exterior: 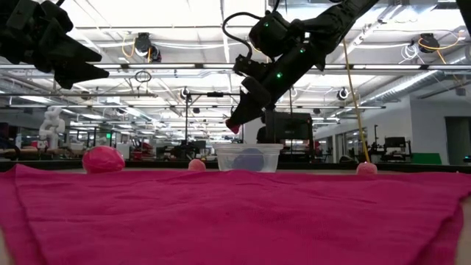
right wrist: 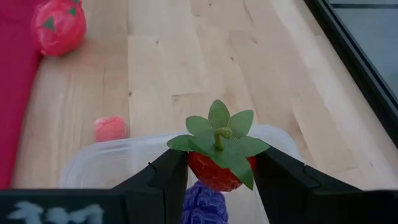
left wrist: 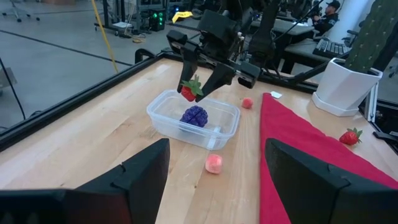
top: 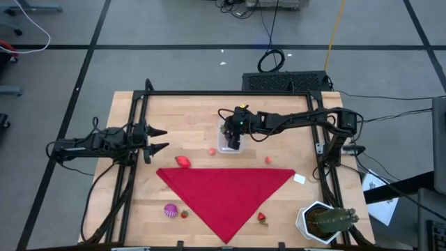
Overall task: Pick and placing Produce into tupperware
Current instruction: Put the top right red strawberry into the transparent bin
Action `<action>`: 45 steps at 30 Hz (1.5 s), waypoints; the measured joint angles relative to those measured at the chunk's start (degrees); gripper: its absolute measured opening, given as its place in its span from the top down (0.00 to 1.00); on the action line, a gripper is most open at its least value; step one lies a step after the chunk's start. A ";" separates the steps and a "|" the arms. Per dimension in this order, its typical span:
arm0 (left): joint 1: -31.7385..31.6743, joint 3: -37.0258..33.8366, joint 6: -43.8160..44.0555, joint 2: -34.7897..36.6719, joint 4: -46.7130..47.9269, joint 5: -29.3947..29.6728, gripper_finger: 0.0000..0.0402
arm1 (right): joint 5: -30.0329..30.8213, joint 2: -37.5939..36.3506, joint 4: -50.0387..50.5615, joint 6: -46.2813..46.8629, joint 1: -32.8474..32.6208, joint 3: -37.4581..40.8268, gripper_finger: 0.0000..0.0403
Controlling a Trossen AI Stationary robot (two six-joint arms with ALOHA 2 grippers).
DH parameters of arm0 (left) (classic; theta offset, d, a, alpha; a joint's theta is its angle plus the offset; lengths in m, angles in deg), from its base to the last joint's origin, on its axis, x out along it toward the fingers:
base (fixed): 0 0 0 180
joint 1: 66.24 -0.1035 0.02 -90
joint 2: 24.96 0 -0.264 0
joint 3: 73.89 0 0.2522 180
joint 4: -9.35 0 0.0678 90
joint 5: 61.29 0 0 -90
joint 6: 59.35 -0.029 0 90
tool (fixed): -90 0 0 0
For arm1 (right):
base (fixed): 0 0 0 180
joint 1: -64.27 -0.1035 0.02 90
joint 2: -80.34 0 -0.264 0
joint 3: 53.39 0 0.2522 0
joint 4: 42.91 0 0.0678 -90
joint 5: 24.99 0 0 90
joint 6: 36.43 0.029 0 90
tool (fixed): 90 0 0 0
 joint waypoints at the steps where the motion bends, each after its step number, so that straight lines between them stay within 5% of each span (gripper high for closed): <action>1: 0.01 0.00 0.00 0.00 -0.01 0.00 0.33 | 0.00 0.00 0.03 0.04 0.00 0.00 0.61; 45: -0.01 0.00 -0.79 0.01 -0.47 0.10 0.33 | -1.25 2.73 3.30 4.01 0.60 -2.08 0.61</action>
